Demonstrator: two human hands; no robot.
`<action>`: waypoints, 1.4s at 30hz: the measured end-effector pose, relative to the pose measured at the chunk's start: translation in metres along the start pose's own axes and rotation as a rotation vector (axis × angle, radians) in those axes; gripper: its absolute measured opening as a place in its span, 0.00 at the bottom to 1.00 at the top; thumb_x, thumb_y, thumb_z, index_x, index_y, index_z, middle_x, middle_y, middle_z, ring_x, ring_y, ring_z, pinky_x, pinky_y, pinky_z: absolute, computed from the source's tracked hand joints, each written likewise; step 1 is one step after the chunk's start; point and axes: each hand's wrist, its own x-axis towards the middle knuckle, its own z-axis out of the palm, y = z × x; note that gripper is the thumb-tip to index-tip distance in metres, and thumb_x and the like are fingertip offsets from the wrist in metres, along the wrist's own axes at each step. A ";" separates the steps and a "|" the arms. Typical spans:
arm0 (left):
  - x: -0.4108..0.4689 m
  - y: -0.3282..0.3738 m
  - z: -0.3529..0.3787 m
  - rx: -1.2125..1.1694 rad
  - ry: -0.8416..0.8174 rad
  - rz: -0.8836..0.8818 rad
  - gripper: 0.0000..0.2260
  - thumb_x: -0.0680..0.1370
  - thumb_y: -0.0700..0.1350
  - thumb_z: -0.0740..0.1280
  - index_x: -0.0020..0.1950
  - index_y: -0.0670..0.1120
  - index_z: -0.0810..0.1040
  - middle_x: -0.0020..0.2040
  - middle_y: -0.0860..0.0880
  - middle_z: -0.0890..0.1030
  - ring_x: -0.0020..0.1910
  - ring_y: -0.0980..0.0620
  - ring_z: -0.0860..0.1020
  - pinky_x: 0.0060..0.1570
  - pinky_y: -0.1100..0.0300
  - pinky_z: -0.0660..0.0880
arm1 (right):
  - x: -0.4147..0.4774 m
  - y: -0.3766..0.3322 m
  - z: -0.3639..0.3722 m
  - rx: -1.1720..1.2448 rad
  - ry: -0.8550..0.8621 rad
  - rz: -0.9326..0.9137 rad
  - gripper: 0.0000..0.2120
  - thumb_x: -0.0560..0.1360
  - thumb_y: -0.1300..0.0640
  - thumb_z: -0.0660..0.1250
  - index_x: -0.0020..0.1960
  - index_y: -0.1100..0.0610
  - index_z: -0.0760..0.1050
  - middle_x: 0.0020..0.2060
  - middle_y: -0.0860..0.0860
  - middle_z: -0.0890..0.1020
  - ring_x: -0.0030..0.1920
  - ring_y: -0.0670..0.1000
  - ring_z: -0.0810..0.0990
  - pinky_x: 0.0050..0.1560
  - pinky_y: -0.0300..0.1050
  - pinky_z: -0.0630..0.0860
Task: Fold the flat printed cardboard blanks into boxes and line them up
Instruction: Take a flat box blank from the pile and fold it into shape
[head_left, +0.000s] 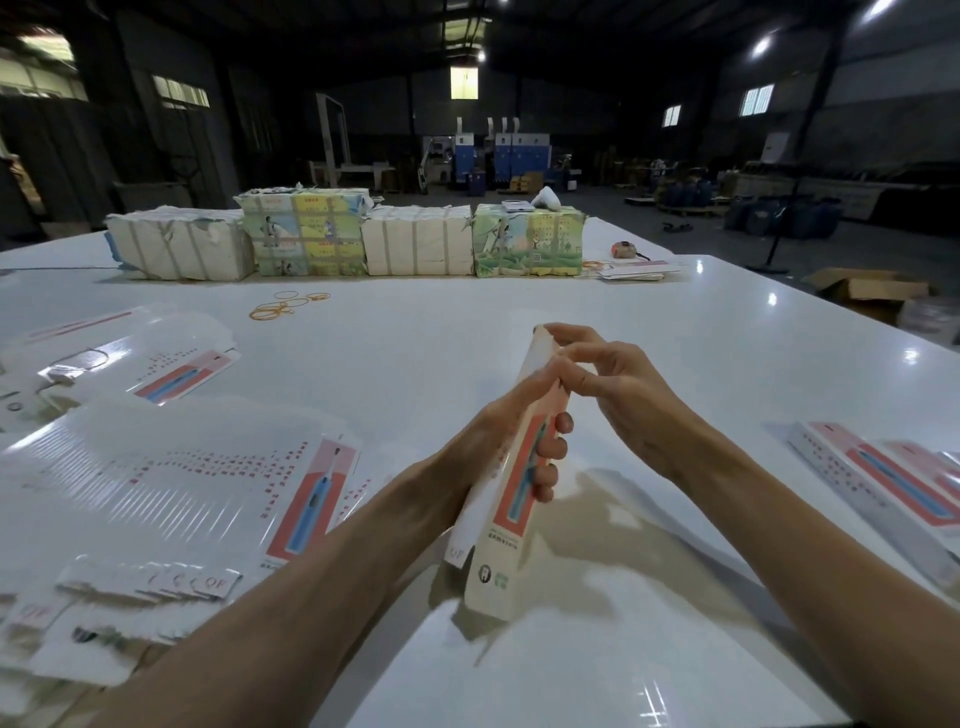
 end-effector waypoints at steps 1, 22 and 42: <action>0.001 0.002 0.002 -0.011 0.000 -0.026 0.38 0.58 0.72 0.81 0.47 0.46 0.70 0.32 0.50 0.72 0.24 0.55 0.73 0.30 0.61 0.78 | 0.001 0.001 0.001 0.024 0.003 -0.003 0.15 0.79 0.54 0.70 0.51 0.67 0.85 0.70 0.48 0.78 0.69 0.51 0.77 0.69 0.50 0.73; 0.000 -0.016 -0.005 0.374 0.631 0.512 0.19 0.84 0.64 0.57 0.72 0.73 0.56 0.61 0.51 0.82 0.49 0.46 0.88 0.48 0.47 0.86 | -0.009 0.017 0.034 -0.032 0.219 0.002 0.25 0.78 0.42 0.71 0.70 0.42 0.65 0.47 0.49 0.88 0.52 0.50 0.88 0.45 0.35 0.82; -0.002 -0.013 0.004 0.445 0.628 0.335 0.47 0.64 0.49 0.78 0.70 0.72 0.51 0.60 0.54 0.76 0.51 0.48 0.84 0.36 0.67 0.80 | -0.007 0.016 0.032 -0.027 0.076 0.017 0.16 0.80 0.46 0.72 0.66 0.40 0.75 0.51 0.48 0.84 0.55 0.51 0.87 0.42 0.50 0.86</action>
